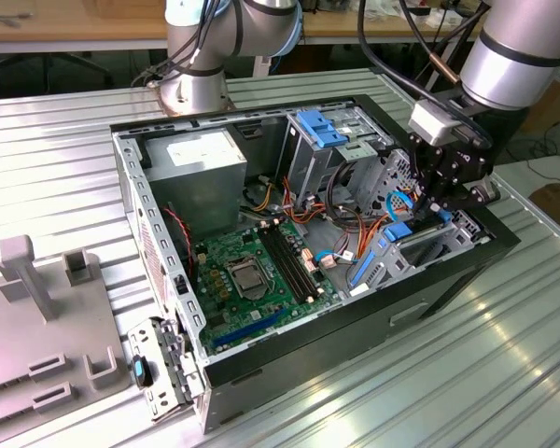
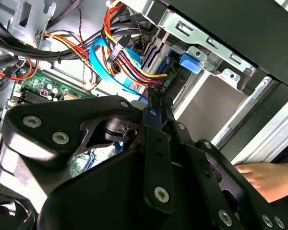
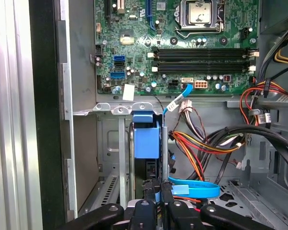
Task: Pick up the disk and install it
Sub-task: 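Insert the second disk wire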
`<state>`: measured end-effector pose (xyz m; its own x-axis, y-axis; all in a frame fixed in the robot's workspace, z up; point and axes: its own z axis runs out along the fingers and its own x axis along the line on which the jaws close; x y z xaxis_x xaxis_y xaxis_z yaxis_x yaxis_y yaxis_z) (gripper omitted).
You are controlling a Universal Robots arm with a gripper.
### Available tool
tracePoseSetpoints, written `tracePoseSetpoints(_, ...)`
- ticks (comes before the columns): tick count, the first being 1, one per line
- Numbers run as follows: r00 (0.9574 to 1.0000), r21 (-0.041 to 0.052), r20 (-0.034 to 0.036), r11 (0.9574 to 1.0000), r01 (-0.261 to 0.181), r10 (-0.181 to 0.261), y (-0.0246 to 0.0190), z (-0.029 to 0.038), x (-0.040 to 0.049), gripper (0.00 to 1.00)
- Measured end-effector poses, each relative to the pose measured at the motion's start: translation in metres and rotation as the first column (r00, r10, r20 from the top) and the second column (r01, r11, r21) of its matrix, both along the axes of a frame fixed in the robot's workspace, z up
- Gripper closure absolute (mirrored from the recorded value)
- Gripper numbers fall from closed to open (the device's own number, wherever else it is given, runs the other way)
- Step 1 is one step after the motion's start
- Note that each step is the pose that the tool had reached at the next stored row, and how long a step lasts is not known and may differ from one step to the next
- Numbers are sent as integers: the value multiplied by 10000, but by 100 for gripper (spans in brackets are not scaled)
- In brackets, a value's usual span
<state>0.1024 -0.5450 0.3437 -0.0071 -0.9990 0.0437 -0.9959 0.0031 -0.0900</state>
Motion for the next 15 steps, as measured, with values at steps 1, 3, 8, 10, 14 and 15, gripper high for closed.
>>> tracePoseSetpoints(1,10000,1,0,10000,0,0,0,-2,0,84)
tracePoseSetpoints(3,10000,10,0,10000,0,0,0,-9,0,84)
tracePoseSetpoints(8,10000,90,-1,10000,0,0,-1,-37,0,84)
tracePoseSetpoints(10,10000,135,-1,9999,1,-1,-1,-49,-1,84)
tracePoseSetpoints(14,10000,237,-3,9997,0,0,-6,-92,0,84)
tracePoseSetpoints(15,10000,266,-3,9996,1,-1,-6,-98,0,84)
